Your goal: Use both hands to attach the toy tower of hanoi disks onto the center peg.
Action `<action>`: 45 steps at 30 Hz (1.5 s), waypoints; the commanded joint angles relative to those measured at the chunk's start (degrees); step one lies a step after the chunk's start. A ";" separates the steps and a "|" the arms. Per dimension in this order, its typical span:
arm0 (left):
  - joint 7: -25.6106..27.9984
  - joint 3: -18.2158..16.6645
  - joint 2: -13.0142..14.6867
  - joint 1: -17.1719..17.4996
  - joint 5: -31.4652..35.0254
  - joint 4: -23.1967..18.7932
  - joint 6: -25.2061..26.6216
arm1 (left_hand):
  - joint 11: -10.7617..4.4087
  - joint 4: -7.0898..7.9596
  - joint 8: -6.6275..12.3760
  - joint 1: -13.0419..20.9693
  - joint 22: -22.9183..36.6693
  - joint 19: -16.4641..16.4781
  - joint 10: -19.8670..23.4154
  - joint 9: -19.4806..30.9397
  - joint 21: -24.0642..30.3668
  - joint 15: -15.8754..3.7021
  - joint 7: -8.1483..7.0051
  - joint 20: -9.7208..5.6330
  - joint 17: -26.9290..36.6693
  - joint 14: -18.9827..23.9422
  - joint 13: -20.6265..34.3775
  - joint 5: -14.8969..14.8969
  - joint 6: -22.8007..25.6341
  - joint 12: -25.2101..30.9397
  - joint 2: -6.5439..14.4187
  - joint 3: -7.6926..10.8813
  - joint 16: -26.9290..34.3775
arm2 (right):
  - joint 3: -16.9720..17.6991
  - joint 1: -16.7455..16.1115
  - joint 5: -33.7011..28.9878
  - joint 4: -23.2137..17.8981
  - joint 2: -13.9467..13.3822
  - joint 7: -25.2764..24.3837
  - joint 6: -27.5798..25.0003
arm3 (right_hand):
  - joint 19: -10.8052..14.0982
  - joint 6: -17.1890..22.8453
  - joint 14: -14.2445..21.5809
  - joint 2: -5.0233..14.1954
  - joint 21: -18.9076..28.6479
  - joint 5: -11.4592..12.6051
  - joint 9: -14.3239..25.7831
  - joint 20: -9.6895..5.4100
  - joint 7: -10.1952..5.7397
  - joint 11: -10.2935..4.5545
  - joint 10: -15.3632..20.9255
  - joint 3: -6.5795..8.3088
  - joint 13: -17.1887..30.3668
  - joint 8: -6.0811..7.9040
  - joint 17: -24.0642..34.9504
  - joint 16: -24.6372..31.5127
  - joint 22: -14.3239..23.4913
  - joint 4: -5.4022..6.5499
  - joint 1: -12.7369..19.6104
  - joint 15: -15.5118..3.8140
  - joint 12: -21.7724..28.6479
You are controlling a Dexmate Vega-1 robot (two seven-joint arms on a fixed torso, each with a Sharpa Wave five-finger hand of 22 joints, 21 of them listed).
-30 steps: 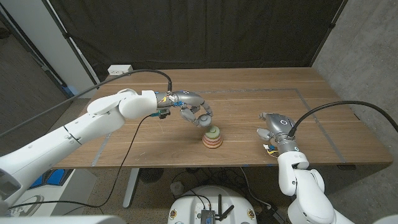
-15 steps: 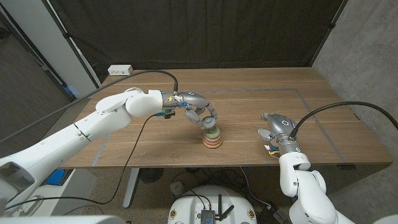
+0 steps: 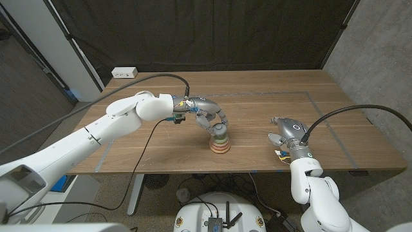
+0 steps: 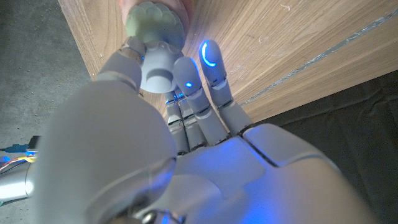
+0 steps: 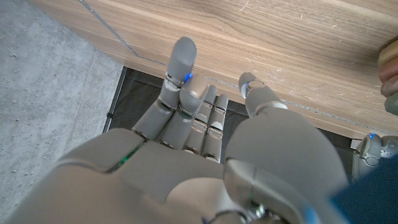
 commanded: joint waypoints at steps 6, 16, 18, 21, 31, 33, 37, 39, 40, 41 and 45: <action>0.86 1.23 -1.07 -0.01 2.54 0.72 0.11 | -5.57 0.12 -0.29 0.27 0.32 0.84 5.85 0.25 0.29 -0.87 -0.14 -6.69 1.17 1.16 3.27 0.27 0.29 -0.29 0.33 0.42 0.92 | -0.21 0.02 1.60 -0.24 -0.95 -1.25 -0.80 | 0.61 0.36 0.40 0.19 -0.15 0.36 0.04 -3.50 0.09 0.22 0.21 0.43 0.17 -0.03 0.11 0.11 0.00 0.04 -0.38 -1.83 -0.19; 1.80 1.22 -1.02 0.59 3.22 0.83 -0.09 | -5.46 0.14 -0.41 0.27 0.48 0.97 5.87 0.32 0.29 -0.86 -0.14 -6.68 1.68 1.22 3.31 0.30 0.31 -0.53 0.30 0.53 0.89 | -0.82 0.70 2.27 -0.19 -1.35 -1.60 -1.46 | 0.66 0.41 0.34 0.21 -0.19 0.39 0.05 -3.49 0.05 0.19 0.21 0.48 0.21 -0.05 0.05 0.05 0.00 0.00 -0.38 -1.84 -0.20; 1.90 1.07 -0.91 0.78 3.10 0.77 0.07 | -5.48 0.15 -0.41 0.26 0.42 0.92 5.88 0.33 0.22 -0.86 -0.18 -6.68 1.70 1.19 3.33 0.30 0.33 -0.53 0.31 0.54 0.85 | -1.06 0.88 2.17 -0.24 -1.54 -1.46 -1.65 | 0.66 0.42 0.37 0.21 -0.20 0.40 0.05 -3.49 0.00 0.33 0.26 0.49 0.23 -0.06 0.08 0.10 0.00 0.00 -0.39 -1.84 -0.17; 2.09 0.85 -0.68 1.06 2.91 0.69 0.11 | -5.43 0.18 -0.41 0.24 0.42 0.98 6.06 0.35 0.24 -0.86 -0.16 -6.68 1.83 1.22 3.37 0.30 0.38 -0.50 0.35 0.57 0.85 | -1.31 1.10 2.08 -0.35 -1.80 -1.32 -1.90 | 0.67 0.42 0.43 0.21 -0.21 0.40 0.05 -3.49 0.05 0.34 0.26 0.50 0.23 -0.07 0.15 0.17 0.00 0.01 -0.41 -1.83 -0.18; 2.35 0.30 -0.12 1.86 2.24 0.21 0.50 | -5.54 0.19 -0.46 0.21 0.47 0.96 6.24 0.43 0.17 -0.87 -0.22 -6.68 2.26 1.27 3.48 0.32 0.57 -0.63 0.34 0.67 0.72 | -2.05 2.04 1.78 -0.41 -2.08 -1.10 -2.50 | 0.71 0.43 0.44 0.22 -0.24 0.42 0.07 -3.50 0.05 0.28 0.22 0.53 0.25 -0.09 0.17 0.23 0.00 0.02 -0.46 -1.83 -0.21; 2.33 0.26 -0.04 1.91 2.25 0.15 0.57 | -5.65 0.19 -0.48 0.20 0.55 1.01 6.22 0.44 0.23 -0.87 -0.26 -6.68 2.16 1.12 3.52 0.32 0.55 -0.65 0.32 0.68 0.56 | -2.16 2.16 1.74 -0.44 -2.17 -1.00 -2.55 | 0.71 0.45 0.38 0.22 -0.26 0.43 0.07 -3.50 0.05 0.18 0.15 0.55 0.28 -0.08 0.11 0.19 0.00 0.01 -0.46 -1.83 -0.23; 2.34 0.10 0.13 2.09 1.90 0.39 0.82 | -5.64 0.20 -0.49 0.17 0.59 1.03 6.36 0.45 0.24 -0.87 -0.28 -6.68 2.38 1.26 3.50 0.32 0.58 -0.66 0.33 0.70 0.65 | -2.29 2.31 1.78 -0.45 -2.24 -1.00 -2.61 | 0.72 0.47 0.43 0.23 -0.27 0.44 0.07 -3.50 0.03 0.18 0.19 0.57 0.29 -0.08 0.17 0.26 0.00 0.01 -0.47 -1.83 -0.22; 2.43 0.18 0.04 2.17 1.49 0.84 0.67 | -5.67 0.20 -0.50 0.16 0.58 1.01 6.37 0.46 0.22 -0.87 -0.27 -6.68 2.28 1.13 3.52 0.32 0.59 -0.67 0.33 0.71 0.50 | -2.30 2.19 1.94 -0.49 -2.27 -1.20 -2.56 | 0.73 0.44 0.42 0.23 -0.28 0.44 0.07 -3.50 0.00 0.22 0.23 0.58 0.28 -0.10 0.16 0.26 0.00 0.01 -0.48 -1.83 -0.21; 2.43 0.19 0.04 2.16 1.47 0.85 0.65 | -5.75 0.21 -0.51 0.14 0.56 1.01 6.37 0.47 0.20 -0.87 -0.23 -6.68 2.31 1.12 3.53 0.32 0.62 -0.71 0.35 0.72 0.45 | -2.31 2.20 1.98 -0.50 -2.30 -1.23 -2.56 | 0.73 0.44 0.43 0.23 -0.28 0.44 0.07 -3.50 0.00 0.24 0.21 0.58 0.28 -0.10 0.16 0.26 0.00 0.01 -0.48 -1.83 -0.22; 2.50 0.25 -0.01 2.16 1.34 1.02 0.49 | -5.64 0.21 -0.51 0.13 0.55 0.99 6.41 0.48 0.19 -0.87 -0.24 -6.68 2.44 1.23 3.53 0.31 0.64 -0.71 0.34 0.73 0.54 | -2.33 2.17 2.00 -0.52 -2.34 -1.26 -2.59 | 0.73 0.45 0.44 0.23 -0.28 0.45 0.07 -3.50 0.03 0.25 0.21 0.58 0.29 -0.10 0.17 0.28 0.00 0.01 -0.48 -1.83 -0.22; 2.42 0.59 -0.30 2.03 1.02 1.42 0.06 | -5.64 0.20 -0.55 0.13 0.56 1.02 6.31 0.50 0.19 -0.87 -0.25 -6.69 2.53 1.23 3.59 0.31 0.61 -0.77 0.34 0.75 0.51 | -2.51 2.11 1.89 -0.61 -2.32 -1.27 -2.97 | 0.74 0.42 0.44 0.24 -0.30 0.46 0.09 -3.50 0.04 0.24 0.23 0.60 0.27 -0.12 0.18 0.30 0.00 0.00 -0.48 -1.83 -0.23</action>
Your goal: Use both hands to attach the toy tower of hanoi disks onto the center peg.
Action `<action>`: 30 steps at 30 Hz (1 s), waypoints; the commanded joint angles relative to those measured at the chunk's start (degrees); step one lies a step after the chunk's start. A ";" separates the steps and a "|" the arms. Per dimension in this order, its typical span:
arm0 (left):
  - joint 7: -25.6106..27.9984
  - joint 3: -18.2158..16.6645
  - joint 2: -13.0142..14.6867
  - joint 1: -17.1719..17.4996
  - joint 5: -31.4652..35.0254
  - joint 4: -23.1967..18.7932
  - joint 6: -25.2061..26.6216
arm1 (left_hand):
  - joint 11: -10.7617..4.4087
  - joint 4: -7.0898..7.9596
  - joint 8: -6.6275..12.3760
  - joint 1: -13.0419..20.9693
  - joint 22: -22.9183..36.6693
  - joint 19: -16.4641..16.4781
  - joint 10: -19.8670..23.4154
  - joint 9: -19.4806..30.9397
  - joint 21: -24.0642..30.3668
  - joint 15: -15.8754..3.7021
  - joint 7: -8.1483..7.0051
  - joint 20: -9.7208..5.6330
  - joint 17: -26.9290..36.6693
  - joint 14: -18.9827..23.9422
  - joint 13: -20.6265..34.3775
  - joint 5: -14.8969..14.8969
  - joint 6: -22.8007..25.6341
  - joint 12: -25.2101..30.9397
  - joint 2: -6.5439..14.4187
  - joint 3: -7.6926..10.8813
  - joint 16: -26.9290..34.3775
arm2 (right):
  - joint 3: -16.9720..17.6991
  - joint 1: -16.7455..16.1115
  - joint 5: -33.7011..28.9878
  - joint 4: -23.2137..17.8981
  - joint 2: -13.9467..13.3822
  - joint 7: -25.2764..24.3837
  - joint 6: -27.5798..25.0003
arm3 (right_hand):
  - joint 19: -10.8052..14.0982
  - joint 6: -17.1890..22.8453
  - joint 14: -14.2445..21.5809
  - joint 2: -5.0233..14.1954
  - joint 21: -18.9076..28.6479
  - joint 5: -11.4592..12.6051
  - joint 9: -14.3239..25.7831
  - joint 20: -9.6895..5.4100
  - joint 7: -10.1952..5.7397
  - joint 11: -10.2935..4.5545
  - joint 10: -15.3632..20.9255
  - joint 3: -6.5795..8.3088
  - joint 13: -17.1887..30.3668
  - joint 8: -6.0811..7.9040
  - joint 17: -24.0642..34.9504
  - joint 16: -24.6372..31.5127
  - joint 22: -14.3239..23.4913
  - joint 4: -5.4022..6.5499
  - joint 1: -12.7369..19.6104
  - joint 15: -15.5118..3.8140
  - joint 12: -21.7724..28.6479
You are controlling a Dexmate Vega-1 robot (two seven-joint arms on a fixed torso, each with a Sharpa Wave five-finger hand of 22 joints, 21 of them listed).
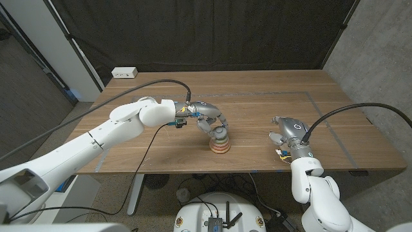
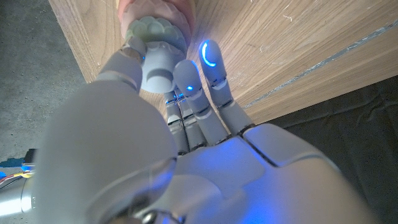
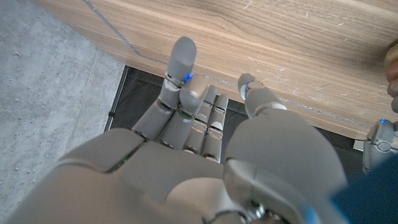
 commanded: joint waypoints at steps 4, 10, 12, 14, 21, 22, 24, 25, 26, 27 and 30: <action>-0.16 0.58 -0.40 0.08 -1.09 1.33 -0.58 | -5.57 0.11 -0.13 -0.14 0.25 0.46 6.15 0.38 0.14 -0.38 -0.10 -6.77 0.23 0.45 3.62 0.48 0.48 0.35 0.58 0.65 -0.26 | -0.49 -0.05 0.10 -0.38 -0.35 -0.13 -0.65 | 0.54 0.42 0.40 -0.22 -0.32 0.25 0.10 -3.71 0.05 0.27 0.21 0.51 0.30 -0.14 0.12 0.29 0.00 -0.11 -0.05 -1.83 -0.23; -0.35 1.07 -0.90 -0.29 -1.09 2.02 -0.62 | -5.63 0.04 -0.17 -0.07 0.29 0.49 6.20 0.43 0.17 -0.39 -0.10 -6.80 0.42 0.49 3.67 0.49 0.51 0.28 0.58 0.72 -0.32 | -0.71 -0.04 0.15 -0.50 -0.34 -0.14 -0.99 | 0.55 0.44 0.13 -0.22 -0.36 0.26 0.13 -3.70 0.00 0.26 0.23 0.53 0.32 -0.15 -0.15 0.03 0.01 -0.11 -0.10 -1.84 -0.24; -0.39 1.24 -1.09 -0.47 -1.06 2.19 -0.73 | -5.62 0.03 -0.19 -0.07 0.33 0.48 6.13 0.44 0.18 -0.39 -0.13 -6.79 0.32 0.37 3.68 0.48 0.46 0.24 0.56 0.73 -0.47 | -0.66 -0.08 0.26 -0.61 -0.54 -0.19 -0.90 | 0.55 0.44 0.21 -0.23 -0.37 0.27 0.13 -3.70 0.03 0.31 0.24 0.53 0.30 -0.15 -0.08 0.10 0.01 -0.11 -0.11 -1.84 -0.25; -0.45 1.41 -1.25 -0.65 -0.94 2.28 -0.81 | -5.72 0.04 -0.19 -0.08 0.31 0.44 6.00 0.45 0.15 -0.39 -0.12 -6.78 0.35 0.38 3.73 0.48 0.49 0.19 0.57 0.73 -0.50 | -0.44 -0.25 0.60 -0.78 -0.64 -0.44 -0.77 | 0.55 0.46 0.26 -0.24 -0.38 0.27 0.13 -3.70 0.03 0.27 0.24 0.53 0.29 -0.16 -0.03 0.15 0.01 -0.11 -0.13 -1.84 -0.26; -0.61 1.66 -1.37 -0.87 -0.41 2.36 -0.35 | -5.71 0.03 -0.23 -0.05 0.25 0.43 5.97 0.48 0.12 -0.39 -0.16 -6.79 0.49 0.48 3.81 0.47 0.48 0.16 0.57 0.76 -0.50 | -0.07 -0.58 1.34 -1.23 -0.99 -1.06 -0.66 | 0.57 0.45 0.41 -0.24 -0.40 0.28 0.14 -3.70 0.08 0.29 0.25 0.55 0.27 -0.18 0.13 0.33 0.01 -0.10 -0.18 -1.83 -0.29; -0.57 1.61 -1.32 -0.88 -0.39 2.38 -0.26 | -5.70 0.01 -0.23 -0.01 0.22 0.43 6.12 0.49 0.10 -0.39 -0.16 -6.80 0.56 0.52 3.77 0.48 0.50 0.17 0.58 0.78 -0.48 | -0.05 -0.60 1.41 -1.29 -0.98 -1.13 -0.70 | 0.58 0.45 0.40 -0.24 -0.41 0.28 0.15 -3.70 0.07 0.33 0.23 0.55 0.26 -0.18 0.13 0.32 0.01 -0.10 -0.18 -1.83 -0.30; -0.43 1.45 -1.16 -0.87 -0.19 2.29 -0.06 | -5.81 -0.05 -0.24 0.06 0.33 0.47 6.04 0.51 0.18 -0.39 -0.16 -6.81 0.58 0.53 3.80 0.49 0.49 0.13 0.52 0.80 -0.52 | 0.16 -0.76 1.85 -1.41 -1.02 -1.53 -0.48 | 0.58 0.43 0.43 -0.25 -0.42 0.29 0.14 -3.70 0.08 0.26 0.23 0.55 0.27 -0.19 0.16 0.37 0.01 -0.10 -0.20 -1.83 -0.30; -0.41 1.39 -1.11 -0.89 -0.16 2.26 0.03 | -5.70 -0.05 -0.24 0.06 0.39 0.46 6.07 0.52 0.20 -0.39 -0.12 -6.79 0.54 0.44 3.75 0.49 0.55 0.08 0.43 0.79 -0.65 | 0.20 -0.79 2.00 -1.44 -1.01 -1.72 -0.42 | 0.58 0.42 0.41 -0.25 -0.42 0.29 0.14 -3.70 0.07 0.26 0.20 0.56 0.27 -0.20 0.15 0.36 0.01 -0.10 -0.20 -1.83 -0.31; -0.47 1.36 -1.06 -0.95 -0.14 2.25 0.10 | -5.72 -0.05 -0.25 0.06 0.37 0.43 5.88 0.53 0.18 -0.39 -0.18 -6.79 0.47 0.37 3.75 0.49 0.53 0.00 0.43 0.79 -0.74 | 0.19 -0.78 2.08 -1.48 -1.03 -1.80 -0.39 | 0.59 0.45 0.34 -0.25 -0.43 0.29 0.14 -3.70 0.10 0.36 0.22 0.56 0.26 -0.19 0.08 0.30 0.01 -0.10 -0.22 -1.83 -0.31; -0.47 1.33 -1.01 -1.00 -0.04 2.22 0.16 | -5.72 -0.05 -0.26 0.06 0.34 0.41 5.85 0.53 0.15 -0.39 -0.21 -6.79 0.46 0.37 3.77 0.49 0.50 -0.01 0.42 0.79 -0.76 | 0.21 -0.77 2.21 -1.53 -1.17 -1.81 -0.28 | 0.59 0.40 0.36 -0.25 -0.43 0.29 0.14 -3.70 0.05 0.32 0.21 0.57 0.27 -0.22 0.10 0.32 0.01 -0.10 -0.22 -1.83 -0.31; -0.81 1.36 -0.88 -1.26 0.10 2.14 0.25 | -5.81 -0.06 -0.34 0.06 0.38 0.49 5.63 0.54 0.20 -0.39 -0.10 -6.78 0.62 0.49 3.76 0.51 0.32 -0.12 0.31 0.76 -0.67 | 0.16 -0.67 2.42 -1.56 -1.14 -1.94 -0.38 | 0.60 0.49 0.37 -0.26 -0.45 0.29 0.14 -3.71 0.13 0.18 0.22 0.58 0.31 -0.19 0.11 0.35 0.01 -0.10 -0.24 -1.83 -0.29</action>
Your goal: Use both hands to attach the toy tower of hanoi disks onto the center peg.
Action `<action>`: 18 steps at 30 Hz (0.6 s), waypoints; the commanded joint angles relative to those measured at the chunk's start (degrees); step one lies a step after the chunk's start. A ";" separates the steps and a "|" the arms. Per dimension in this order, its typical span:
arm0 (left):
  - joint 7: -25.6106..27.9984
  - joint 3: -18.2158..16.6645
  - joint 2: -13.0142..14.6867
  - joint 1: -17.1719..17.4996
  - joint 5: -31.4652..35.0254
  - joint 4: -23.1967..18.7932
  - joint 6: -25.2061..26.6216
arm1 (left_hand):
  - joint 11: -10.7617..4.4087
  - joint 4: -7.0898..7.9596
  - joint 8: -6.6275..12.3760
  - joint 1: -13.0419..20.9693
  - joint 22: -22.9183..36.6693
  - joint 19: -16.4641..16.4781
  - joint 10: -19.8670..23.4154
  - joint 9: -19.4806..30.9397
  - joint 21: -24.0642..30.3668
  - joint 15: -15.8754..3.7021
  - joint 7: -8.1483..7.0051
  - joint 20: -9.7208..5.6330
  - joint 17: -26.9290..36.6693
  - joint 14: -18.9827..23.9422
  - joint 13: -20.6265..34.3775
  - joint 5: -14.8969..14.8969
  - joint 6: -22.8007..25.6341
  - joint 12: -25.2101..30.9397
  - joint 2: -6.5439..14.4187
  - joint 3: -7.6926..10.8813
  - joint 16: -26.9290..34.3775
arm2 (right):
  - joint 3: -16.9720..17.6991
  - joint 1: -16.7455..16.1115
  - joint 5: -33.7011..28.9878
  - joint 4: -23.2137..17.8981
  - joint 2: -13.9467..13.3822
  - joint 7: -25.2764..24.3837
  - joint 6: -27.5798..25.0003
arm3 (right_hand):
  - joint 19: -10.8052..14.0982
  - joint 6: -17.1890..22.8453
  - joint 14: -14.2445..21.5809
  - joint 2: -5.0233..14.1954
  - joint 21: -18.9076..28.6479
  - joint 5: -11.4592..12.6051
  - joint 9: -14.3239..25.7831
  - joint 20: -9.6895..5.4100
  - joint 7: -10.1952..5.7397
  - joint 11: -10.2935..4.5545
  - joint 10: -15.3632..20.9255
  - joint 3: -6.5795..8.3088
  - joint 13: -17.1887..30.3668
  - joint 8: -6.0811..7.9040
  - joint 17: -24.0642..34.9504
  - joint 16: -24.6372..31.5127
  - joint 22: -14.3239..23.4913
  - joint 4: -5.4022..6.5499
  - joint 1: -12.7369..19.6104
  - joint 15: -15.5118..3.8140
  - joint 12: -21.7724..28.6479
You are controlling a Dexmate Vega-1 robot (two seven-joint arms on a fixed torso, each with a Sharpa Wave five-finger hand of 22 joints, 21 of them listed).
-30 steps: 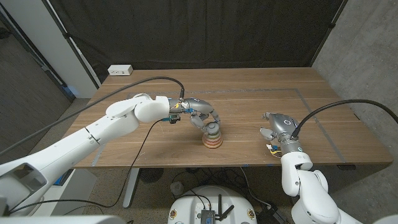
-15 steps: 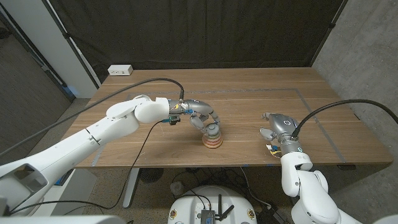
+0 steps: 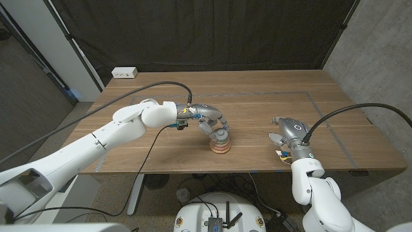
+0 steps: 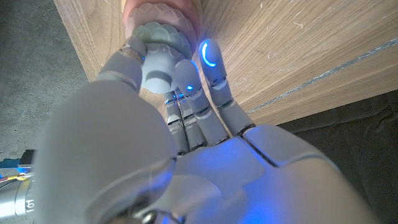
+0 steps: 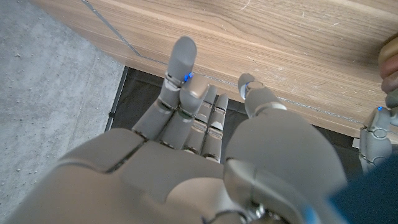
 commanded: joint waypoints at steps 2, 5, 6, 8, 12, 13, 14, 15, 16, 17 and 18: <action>-0.62 0.09 0.29 -0.74 0.76 0.03 0.66 | -5.60 0.05 -0.31 0.16 0.01 0.48 5.48 0.28 0.13 -0.39 0.03 -6.75 0.38 0.59 2.48 0.39 -0.37 -0.12 -0.04 0.28 -0.20 | 0.48 -0.24 1.65 -0.54 -0.31 -1.19 0.44 | 0.61 0.45 0.10 -0.25 -0.03 0.30 0.17 -3.70 0.12 0.17 0.20 0.59 0.20 -0.22 -0.19 0.07 0.01 -0.12 -0.25 -1.85 -0.30; -0.99 0.20 0.35 -1.02 0.78 0.05 0.41 | -5.55 0.14 -0.55 -0.12 -0.04 0.48 4.50 0.28 0.09 -0.39 0.18 -6.70 0.35 0.45 2.38 0.38 -1.02 -0.56 -0.33 0.11 -0.36 | 0.61 -0.29 2.25 -0.67 -0.31 -1.49 0.46 | 0.62 0.50 0.22 -0.24 -0.04 0.30 0.17 -3.71 0.13 0.29 0.26 0.61 0.16 -0.21 -0.07 0.19 0.01 -0.12 -0.25 -1.85 -0.30; -1.23 0.31 0.38 -1.24 0.83 0.11 0.14 | -5.61 0.24 -0.68 -0.39 -0.03 0.47 4.15 0.28 0.10 -0.39 0.12 -6.66 0.08 0.17 2.30 0.36 -1.38 -0.71 -0.53 -0.05 -0.67 | 1.08 -0.56 3.14 -0.82 -0.30 -1.83 0.83 | 0.62 0.47 0.25 -0.24 -0.05 0.31 0.17 -3.71 0.10 0.25 0.25 0.61 0.16 -0.23 -0.04 0.22 0.01 -0.13 -0.25 -1.85 -0.31; -1.52 0.49 0.30 -1.50 1.00 0.22 -0.08 | -5.48 0.39 -0.75 -0.78 -0.11 0.33 3.84 0.27 0.00 -0.39 0.08 -6.63 0.03 0.18 2.37 0.35 -1.68 -0.72 -0.72 -0.24 -0.77 | 1.26 -0.59 3.81 -0.88 -0.32 -2.04 0.82 | 0.62 0.53 0.29 -0.24 -0.05 0.31 0.17 -3.71 0.14 0.29 0.21 0.62 0.18 -0.21 0.00 0.26 0.01 -0.13 -0.25 -1.84 -0.31; -2.21 0.82 0.25 -2.02 1.42 0.25 -0.43 | -5.01 0.55 -1.13 -1.47 -0.37 0.03 1.90 0.23 -0.20 -0.40 0.11 -6.63 -0.52 -0.31 2.30 0.36 -3.10 -1.26 -1.13 -0.64 -1.43 | 1.20 -0.50 4.50 -0.86 -0.63 -2.56 0.78 | 0.71 0.48 0.19 -0.20 -0.05 0.33 0.17 -3.71 0.20 0.31 0.29 0.63 0.16 -0.26 -0.17 0.11 0.02 -0.14 -0.24 -1.86 -0.30; -2.36 0.86 0.26 -2.10 1.51 0.21 -0.50 | -5.03 0.61 -1.28 -1.71 -0.47 -0.06 1.30 0.22 -0.27 -0.41 0.13 -6.61 -0.67 -0.38 2.35 0.35 -3.68 -1.37 -1.25 -0.78 -1.57 | 1.14 -0.46 4.61 -0.86 -0.65 -2.67 0.69 | 0.75 0.47 0.27 -0.19 -0.04 0.33 0.17 -3.71 0.16 0.28 0.33 0.63 0.14 -0.27 -0.12 0.18 0.03 -0.14 -0.24 -1.86 -0.30; -2.48 0.90 0.28 -2.16 1.63 0.14 -0.56 | -4.82 0.63 -1.34 -1.87 -0.37 -0.04 0.86 0.21 -0.19 -0.41 0.29 -6.60 -0.77 -0.44 2.33 0.34 -3.99 -1.47 -1.38 -0.88 -1.67 | 1.10 -0.43 4.76 -0.87 -0.75 -2.75 0.63 | 0.77 0.48 0.31 -0.18 -0.03 0.33 0.17 -3.71 0.14 0.26 0.29 0.63 0.14 -0.27 -0.10 0.21 0.03 -0.13 -0.24 -1.86 -0.31; -2.62 0.92 0.29 -2.21 1.63 0.11 -0.62 | -4.76 0.70 -1.50 -2.21 -0.48 -0.21 0.19 0.18 -0.28 -0.40 0.31 -6.59 -1.06 -0.64 2.24 0.34 -4.81 -1.57 -1.55 -1.08 -1.95 | 1.09 -0.43 4.94 -0.89 -0.84 -2.87 0.60 | 0.80 0.49 0.37 -0.17 -0.03 0.33 0.17 -3.71 0.15 0.27 0.27 0.63 0.14 -0.27 -0.06 0.26 0.03 -0.13 -0.24 -1.86 -0.33; -2.79 0.96 0.28 -2.27 1.62 0.12 -0.68 | -4.57 0.74 -1.49 -2.43 -0.58 -0.38 -0.47 0.16 -0.37 -0.41 0.36 -6.59 -1.19 -0.67 2.19 0.34 -5.07 -1.71 -1.68 -1.23 -2.05 | 1.04 -0.40 5.05 -0.92 -0.91 -2.93 0.47 | 0.83 0.48 0.44 -0.17 -0.02 0.34 0.18 -3.71 0.16 0.27 0.27 0.64 0.14 -0.27 -0.02 0.31 0.03 -0.13 -0.24 -1.86 -0.33; -3.08 1.05 0.28 -2.42 1.62 0.14 -0.80 | -4.41 0.77 -1.52 -2.57 -0.64 -0.47 -0.82 0.15 -0.42 -0.41 0.48 -6.58 -1.41 -0.85 2.18 0.33 -5.31 -1.75 -1.74 -1.31 -2.26 | 0.99 -0.39 5.15 -0.97 -1.02 -3.04 0.40 | 0.87 0.58 0.52 -0.16 -0.02 0.34 0.18 -3.71 0.21 0.35 0.40 0.64 0.11 -0.24 0.04 0.39 0.03 -0.14 -0.23 -1.86 -0.29; -3.35 1.14 0.27 -2.56 1.60 0.19 -0.98 | -4.29 0.94 -1.66 -3.06 -0.79 -0.69 -1.57 0.11 -0.54 -0.41 0.47 -6.51 -1.60 -0.92 2.10 0.30 -6.15 -1.83 -1.84 -1.55 -2.41 | 0.95 -0.40 5.27 -1.03 -1.11 -3.15 0.32 | 0.89 0.64 0.57 -0.15 -0.01 0.35 0.18 -3.71 0.16 0.29 0.39 0.64 0.09 -0.22 0.06 0.43 0.03 -0.13 -0.24 -1.85 -0.31</action>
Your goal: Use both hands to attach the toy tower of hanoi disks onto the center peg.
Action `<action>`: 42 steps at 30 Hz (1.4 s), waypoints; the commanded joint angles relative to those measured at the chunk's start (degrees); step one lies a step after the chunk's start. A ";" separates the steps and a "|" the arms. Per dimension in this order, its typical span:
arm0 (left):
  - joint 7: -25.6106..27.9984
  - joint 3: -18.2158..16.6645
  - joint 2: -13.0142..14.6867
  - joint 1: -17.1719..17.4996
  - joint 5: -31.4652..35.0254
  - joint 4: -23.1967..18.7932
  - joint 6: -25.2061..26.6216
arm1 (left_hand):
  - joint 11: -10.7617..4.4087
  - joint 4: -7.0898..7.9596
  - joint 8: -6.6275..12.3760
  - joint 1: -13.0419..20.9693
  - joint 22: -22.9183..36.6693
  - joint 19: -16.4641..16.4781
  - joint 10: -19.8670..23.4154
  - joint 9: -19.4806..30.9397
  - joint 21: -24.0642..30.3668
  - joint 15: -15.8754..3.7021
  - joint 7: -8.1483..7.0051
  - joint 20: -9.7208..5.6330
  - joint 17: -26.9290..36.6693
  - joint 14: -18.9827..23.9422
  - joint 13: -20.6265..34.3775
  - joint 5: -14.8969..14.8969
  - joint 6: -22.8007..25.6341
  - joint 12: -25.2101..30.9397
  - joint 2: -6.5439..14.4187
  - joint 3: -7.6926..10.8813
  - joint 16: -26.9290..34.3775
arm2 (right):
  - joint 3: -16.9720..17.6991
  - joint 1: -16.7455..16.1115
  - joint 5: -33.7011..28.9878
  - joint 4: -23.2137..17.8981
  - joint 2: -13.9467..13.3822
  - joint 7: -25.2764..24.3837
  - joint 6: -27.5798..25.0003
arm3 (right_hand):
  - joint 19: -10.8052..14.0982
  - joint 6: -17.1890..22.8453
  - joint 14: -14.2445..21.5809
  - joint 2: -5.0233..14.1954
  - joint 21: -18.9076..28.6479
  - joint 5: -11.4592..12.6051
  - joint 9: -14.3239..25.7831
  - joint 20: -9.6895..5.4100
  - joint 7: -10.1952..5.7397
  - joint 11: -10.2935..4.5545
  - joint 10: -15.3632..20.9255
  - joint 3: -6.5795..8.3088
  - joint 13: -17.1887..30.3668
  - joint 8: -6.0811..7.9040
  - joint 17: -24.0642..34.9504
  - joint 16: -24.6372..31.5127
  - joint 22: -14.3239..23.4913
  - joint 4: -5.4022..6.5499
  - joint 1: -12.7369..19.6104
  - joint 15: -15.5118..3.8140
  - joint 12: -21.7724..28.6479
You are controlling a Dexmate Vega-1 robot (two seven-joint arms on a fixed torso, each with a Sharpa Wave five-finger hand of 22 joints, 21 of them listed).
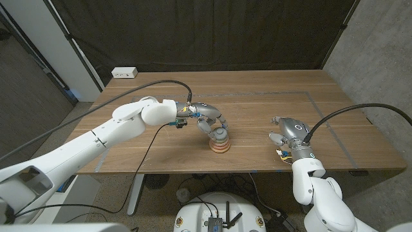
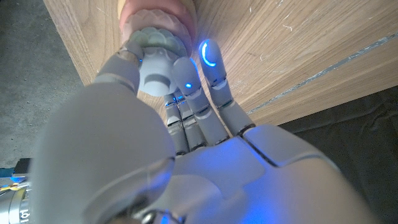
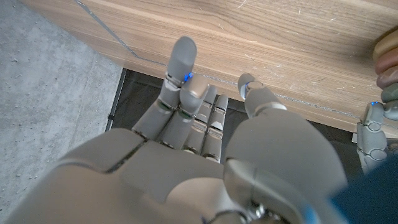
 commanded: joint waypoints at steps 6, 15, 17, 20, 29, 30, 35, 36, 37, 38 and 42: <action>-2.65 0.81 0.14 -1.44 0.99 -0.36 -1.52 | -0.54 0.79 -0.67 -3.52 -0.32 -1.41 -3.74 -0.27 -0.79 -0.50 0.60 -6.39 -1.41 -1.00 -0.69 0.01 -4.71 -0.55 -1.16 -2.07 -1.27 | -0.16 -0.13 2.86 -0.79 -1.30 -1.97 -0.71 | 0.62 0.79 0.73 -0.12 0.02 0.35 0.19 -3.30 0.17 0.31 0.59 0.40 0.04 0.09 0.37 0.54 0.04 0.11 -0.25 -1.86 0.07; -2.85 0.23 0.44 -0.78 1.63 -1.70 -0.07 | 0.87 0.75 -1.02 -4.97 -0.84 -2.37 -8.54 -0.66 -1.27 -0.50 1.53 -6.44 -1.86 -1.76 -1.11 -0.17 -9.22 -0.70 -1.77 -2.89 -1.74 | -0.40 -0.49 4.03 -1.37 -2.16 -3.20 -1.29 | 0.93 0.89 1.08 -0.06 0.10 0.37 0.20 -3.32 0.08 0.23 0.68 0.41 0.07 0.10 0.50 0.85 0.05 0.11 -0.23 -1.86 0.10; -2.99 0.21 0.50 -0.68 1.86 -2.09 0.18 | 1.00 0.72 -1.03 -5.11 -0.89 -2.55 -9.19 -0.73 -1.34 -0.49 1.65 -6.43 -1.97 -1.99 -1.17 -0.19 -9.84 -0.68 -1.84 -2.98 -1.88 | -0.60 -0.42 4.14 -1.50 -2.36 -3.19 -1.61 | 0.98 0.87 1.15 -0.06 0.10 0.37 0.21 -3.32 0.07 0.29 0.68 0.41 0.06 0.09 0.53 0.91 0.05 0.10 -0.23 -1.86 0.09; -3.47 0.24 0.67 -0.65 2.01 -2.54 0.34 | 1.31 0.75 -1.01 -5.56 -1.01 -2.97 -10.15 -0.85 -1.54 -0.49 1.69 -6.36 -1.99 -2.24 -1.28 -0.28 -10.83 -0.60 -2.10 -3.24 -1.94 | -1.36 0.12 3.86 -1.86 -2.84 -2.11 -2.81 | 1.04 0.84 1.26 -0.07 0.11 0.38 0.21 -3.32 0.05 0.26 0.65 0.41 0.09 0.07 0.57 1.02 0.05 0.09 -0.24 -1.86 0.09; -2.03 -1.53 1.84 1.06 1.71 -4.13 1.75 | 2.21 1.01 -0.67 -7.22 -1.24 -5.25 -13.08 -1.35 -2.39 -0.47 2.25 -6.33 -2.45 -4.57 -1.67 -0.62 -13.34 -0.27 -2.30 -3.92 -2.92 | -2.05 0.50 4.72 -2.57 -3.99 -2.06 -4.05 | 1.13 0.05 1.51 -0.31 0.07 0.37 0.18 -3.28 -0.06 0.27 -0.04 0.29 0.10 -0.32 0.68 1.33 0.03 0.17 -0.55 -1.82 -0.16; -1.68 -1.84 1.98 1.35 1.49 -4.27 1.93 | 2.25 1.01 -0.63 -7.24 -1.24 -5.28 -13.07 -1.37 -2.40 -0.47 2.22 -6.33 -2.44 -4.60 -1.68 -0.62 -13.32 -0.23 -2.27 -3.92 -2.92 | -2.08 0.54 4.86 -2.60 -4.11 -2.14 -4.10 | 1.12 0.05 1.52 -0.35 0.06 0.37 0.17 -3.28 -0.05 0.50 -0.13 0.28 0.08 -0.33 0.68 1.36 0.02 0.18 -0.60 -1.81 -0.20; 0.32 -3.43 2.80 3.02 0.46 -5.05 2.96 | 2.32 0.99 -0.05 -7.23 -1.17 -5.20 -12.11 -1.49 -2.23 -0.48 2.23 -6.44 -2.37 -4.86 -1.78 -0.60 -12.43 0.37 -1.73 -3.78 -2.93 | -2.31 0.96 5.70 -2.80 -4.77 -2.16 -4.41 | 1.11 -0.18 1.55 -0.49 0.01 0.36 0.13 -3.28 -0.04 0.34 -0.30 0.21 0.04 -0.48 0.70 1.45 0.01 0.24 -0.82 -1.80 -0.25; 0.35 -3.42 2.82 3.03 0.46 -5.06 2.99 | 2.30 0.96 0.02 -7.19 -1.16 -5.21 -11.99 -1.51 -2.21 -0.48 2.28 -6.45 -2.29 -4.81 -1.80 -0.59 -12.31 0.44 -1.67 -3.76 -2.84 | -2.38 1.02 5.83 -2.83 -4.85 -2.26 -4.46 | 1.10 -0.25 1.55 -0.51 0.00 0.36 0.13 -3.29 -0.02 0.37 -0.31 0.21 0.03 -0.51 0.70 1.47 0.01 0.24 -0.84 -1.80 -0.26; 0.86 -3.95 3.21 3.65 0.12 -5.42 3.41 | 2.19 0.90 0.07 -7.11 -1.14 -5.23 -11.71 -1.55 -2.16 -0.48 2.27 -6.48 -2.20 -4.82 -1.84 -0.57 -12.29 0.59 -1.51 -3.69 -2.78 | -2.53 1.25 5.88 -2.90 -4.99 -2.06 -4.69 | 1.10 -0.30 1.54 -0.53 -0.01 0.36 0.12 -3.29 -0.03 0.34 -0.34 0.20 0.01 -0.54 0.70 1.48 0.01 0.25 -0.87 -1.80 -0.27; 1.20 -4.25 3.41 4.04 -0.08 -5.60 3.71 | 2.21 0.87 0.16 -7.05 -1.13 -5.20 -11.50 -1.57 -2.12 -0.48 2.24 -6.49 -2.16 -4.82 -1.85 -0.56 -12.10 0.69 -1.45 -3.65 -2.75 | -2.76 1.49 5.82 -2.98 -5.17 -1.84 -4.97 | 1.10 -0.28 1.18 -0.57 -0.03 0.36 0.10 -3.29 -0.01 0.28 -0.42 0.20 0.04 -0.56 0.35 1.14 0.00 0.25 -0.92 -1.80 -0.26; 2.03 -5.10 4.10 5.07 -0.79 -5.97 4.74 | 1.86 0.70 0.39 -6.87 -1.10 -5.02 -11.15 -1.66 -1.95 -0.48 2.13 -6.49 -1.98 -4.77 -1.94 -0.53 -11.64 0.87 -1.20 -3.55 -2.56 | -2.88 1.70 6.33 -3.25 -5.82 -2.12 -5.07 | 1.09 -0.50 1.23 -0.62 -0.07 0.36 0.07 -3.30 0.01 0.47 -0.43 0.19 0.01 -0.69 0.43 1.22 -0.01 0.25 -1.00 -1.81 -0.25</action>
